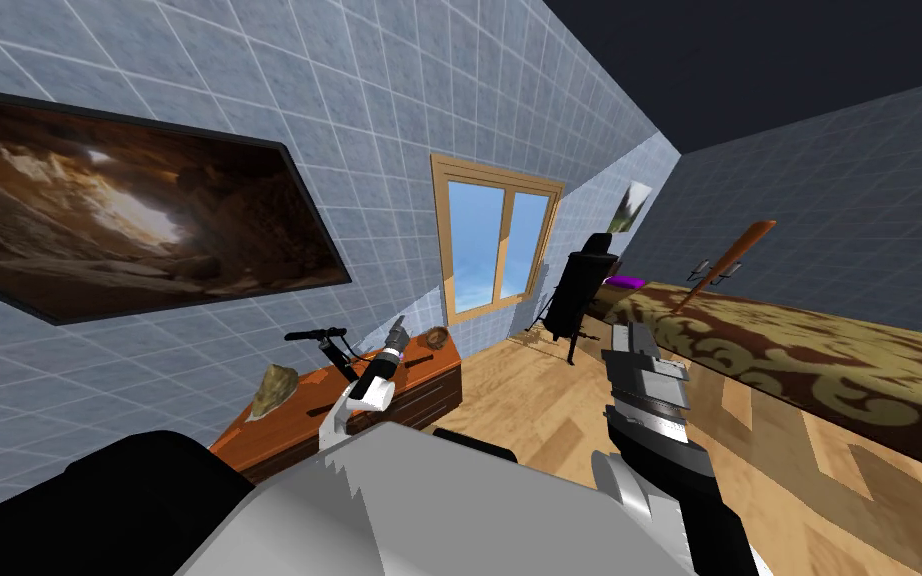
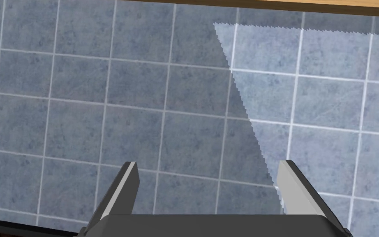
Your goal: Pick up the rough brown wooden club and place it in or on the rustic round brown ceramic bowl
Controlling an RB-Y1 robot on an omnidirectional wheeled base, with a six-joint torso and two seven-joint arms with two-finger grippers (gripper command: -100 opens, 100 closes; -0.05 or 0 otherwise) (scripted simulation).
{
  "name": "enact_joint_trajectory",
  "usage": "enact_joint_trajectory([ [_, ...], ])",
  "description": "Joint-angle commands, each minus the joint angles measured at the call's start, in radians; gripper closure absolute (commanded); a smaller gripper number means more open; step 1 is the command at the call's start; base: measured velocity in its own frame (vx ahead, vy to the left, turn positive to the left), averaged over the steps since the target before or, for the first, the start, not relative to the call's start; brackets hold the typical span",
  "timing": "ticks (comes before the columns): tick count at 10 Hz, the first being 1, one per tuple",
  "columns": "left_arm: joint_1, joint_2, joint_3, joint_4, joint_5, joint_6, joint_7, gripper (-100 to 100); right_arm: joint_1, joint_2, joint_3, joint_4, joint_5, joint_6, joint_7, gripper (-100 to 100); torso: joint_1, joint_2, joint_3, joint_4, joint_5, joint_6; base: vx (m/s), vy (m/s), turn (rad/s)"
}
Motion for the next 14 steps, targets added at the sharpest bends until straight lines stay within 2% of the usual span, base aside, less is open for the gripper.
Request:
enact_joint_trajectory([
  [1, -0.010, 0.012, 0.012, 0.034, 0.014, 0.050, 0.024, -100, 0.000, 0.000, 0.000, 0.000, 0.000, 0.000, 0.000, 0, 0.000, 0.000, 0.000, 0.000, 0.000, 0.000, -0.057, 0.059, -0.149],
  [2, -0.010, 0.012, 0.012, 0.034, 0.014, 0.050, 0.024, -100, 0.000, 0.000, 0.000, 0.000, 0.000, 0.000, 0.000, 0, 0.001, 0.000, 0.000, 0.000, 0.000, 0.000, -0.050, 0.059, -0.094],
  [3, -0.023, 0.024, 0.023, 0.071, 0.027, 0.092, 0.045, -100, 0.000, 0.000, 0.000, 0.000, 0.000, 0.000, 0.000, 0, 0.001, 0.000, 0.000, 0.000, 0.000, 0.000, -0.068, 0.055, -0.151],
  [4, -0.023, 0.024, 0.023, 0.071, 0.027, 0.092, 0.045, -100, 0.000, 0.000, 0.000, 0.000, 0.000, 0.000, 0.000, 0, 0.001, 0.001, 0.000, 0.000, 0.000, 0.000, -0.063, 0.044, -0.110],
  [5, -0.037, 0.037, 0.034, 0.108, 0.040, 0.133, 0.066, -100, 0.000, 0.000, 0.000, 0.000, 0.000, 0.000, 0.000, 0, 0.000, 0.001, 0.000, 0.000, 0.000, 0.000, -0.060, 0.043, -0.214],
  [6, -0.037, 0.037, 0.034, 0.108, 0.040, 0.136, 0.066, -100, 0.000, 0.000, 0.000, 0.000, 0.000, 0.000, 0.000, 0, 0.000, 0.000, 0.000, 0.000, 0.000, 0.001, -0.046, 0.043, -0.097],
  [7, -0.051, 0.049, 0.045, 0.146, 0.054, 0.178, 0.089, -100, 0.000, 0.000, 0.000, 0.000, 0.000, 0.000, 0.000, 0, 0.000, 0.000, 0.000, 0.000, 0.000, 0.000, -0.051, 0.046, -0.130],
  [8, -0.051, 0.049, 0.045, 0.146, 0.054, 0.180, 0.089, -100, 0.000, 0.000, 0.000, 0.000, 0.000, 0.000, 0.000, 0, 0.001, 0.000, 0.000, 0.000, 0.000, 0.000, -0.040, 0.047, -0.120],
  [10, -0.079, 0.074, 0.065, 0.211, 0.083, 0.248, 0.135, -100, 0.000, 0.000, 0.000, 0.000, 0.000, 0.000, 0.000, 0, 0.001, -0.001, -0.001, 0.000, 0.000, 0.001, -0.056, 0.066, -0.264],
  [11, -0.079, 0.074, 0.065, 0.225, 0.083, 0.270, 0.135, -100, 0.000, 0.000, 0.000, 0.000, 0.000, 0.000, 0.000, 0, 0.003, 0.000, 0.000, 0.000, 0.000, 0.000, -0.055, 0.058, -0.086],
  [12, -0.093, 0.087, 0.073, 0.266, 0.098, 0.295, 0.158, -100, 0.000, 0.000, 0.000, 0.000, 0.000, 0.000, 0.000, 0, 0.002, 0.000, 0.000, 0.000, 0.001, 0.000, -0.045, 0.052, -0.147],
  [13, -0.093, 0.087, 0.073, 0.266, 0.098, 0.315, 0.158, -100, 0.000, 0.000, 0.000, 0.000, 0.000, 0.000, 0.000, 0, 0.001, -0.001, 0.000, 0.000, 0.000, 0.000, -0.030, 0.042, -0.120],
  [14, -0.106, 0.099, 0.081, 0.306, 0.112, 0.348, 0.182, -100, 0.000, 0.000, 0.000, 0.000, 0.000, 0.000, 0.000, 0, 0.000, -0.002, -0.001, 0.000, 0.000, 0.000, -0.024, 0.035, -0.234],
])
